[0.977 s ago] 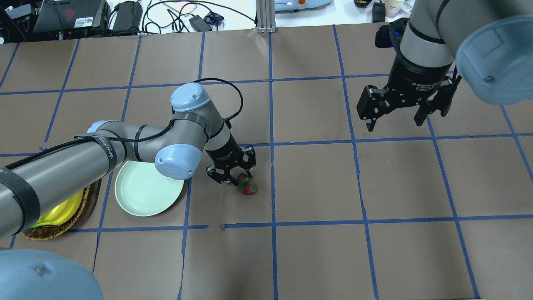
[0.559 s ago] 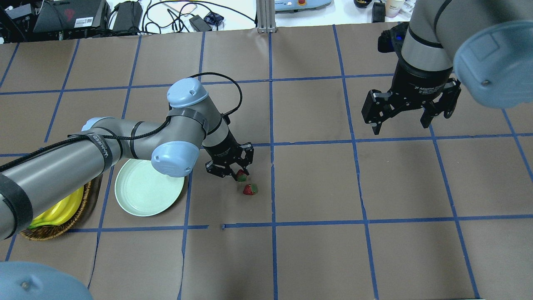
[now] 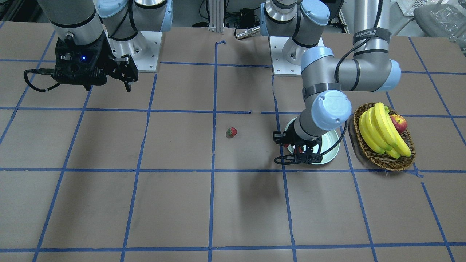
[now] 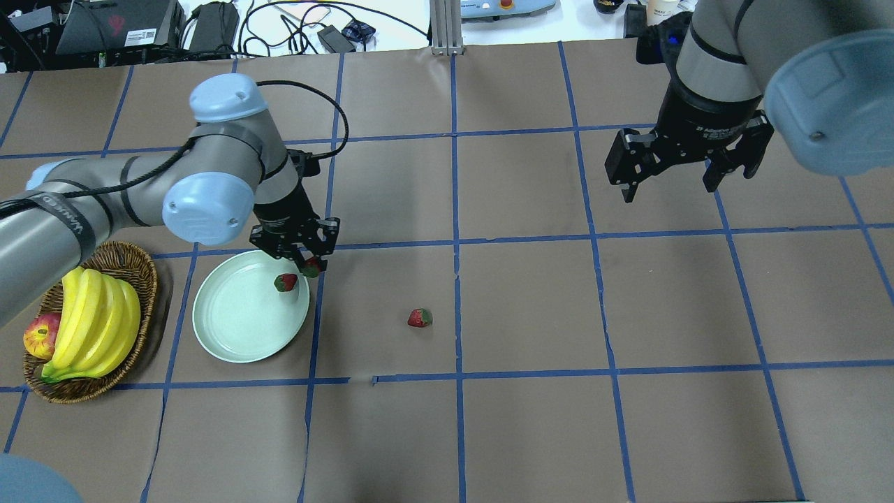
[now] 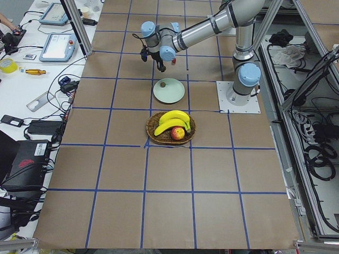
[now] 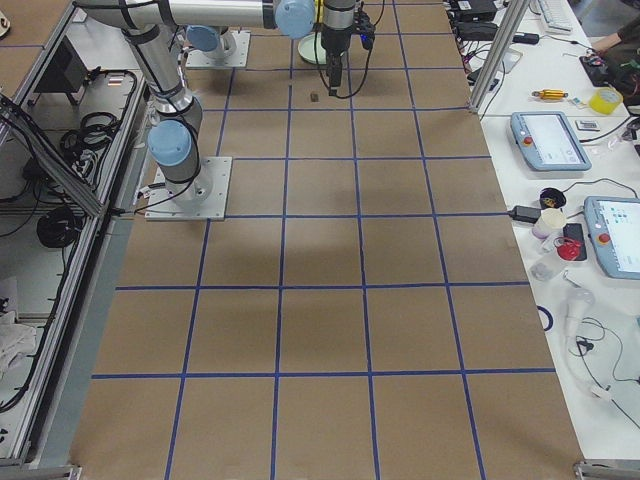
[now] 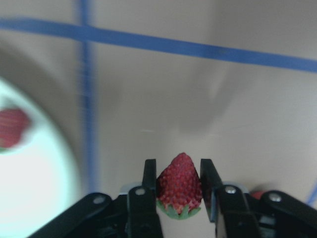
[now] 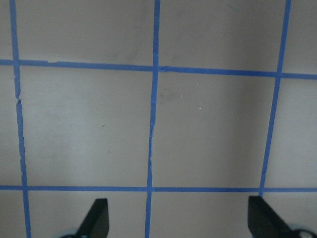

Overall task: Collect all strawberries into plate
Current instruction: 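Carry the strawberry onto the plate and release it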

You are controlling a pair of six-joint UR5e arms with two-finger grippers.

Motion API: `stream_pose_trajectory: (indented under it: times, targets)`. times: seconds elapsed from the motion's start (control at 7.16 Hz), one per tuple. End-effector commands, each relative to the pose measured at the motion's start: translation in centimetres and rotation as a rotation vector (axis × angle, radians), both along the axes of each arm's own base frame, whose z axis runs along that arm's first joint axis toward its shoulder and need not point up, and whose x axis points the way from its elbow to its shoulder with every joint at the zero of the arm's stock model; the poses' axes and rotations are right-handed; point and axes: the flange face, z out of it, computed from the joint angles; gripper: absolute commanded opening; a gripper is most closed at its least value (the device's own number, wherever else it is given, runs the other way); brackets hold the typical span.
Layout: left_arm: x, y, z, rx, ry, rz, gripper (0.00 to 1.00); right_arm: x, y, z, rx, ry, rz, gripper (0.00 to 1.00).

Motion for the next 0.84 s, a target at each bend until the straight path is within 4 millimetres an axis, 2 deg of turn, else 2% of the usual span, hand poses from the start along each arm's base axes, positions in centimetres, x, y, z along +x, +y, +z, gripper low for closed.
stream_pose_trajectory:
  times: [0.0, 0.14, 0.28, 0.56, 0.7]
  targets:
    - [7.6, 2.4, -2.6, 0.101, 0.009, -0.127, 0.00, 0.4, -0.5, 0.2, -0.028, -0.035, -0.010, 1.00]
    - [7.9, 3.3, -3.6, 0.120, 0.012, -0.121, 0.00, 0.8, -0.4, 0.2, -0.026, -0.083, -0.014, 1.00]
    - [7.6, 3.4, -3.8, 0.122, 0.019, -0.111, 0.99, 1.0, -0.4, 0.1, -0.021, -0.097, -0.014, 1.00]
    - [6.5, 3.2, -3.5, 0.115, -0.001, -0.030, 1.00, 1.0, -0.1, -0.3, -0.014, -0.094, -0.013, 1.00]
    - [3.6, 3.1, -3.3, 0.103, 0.042, 0.104, 1.00, 0.9, -0.1, -0.3, -0.014, -0.091, -0.011, 1.00]
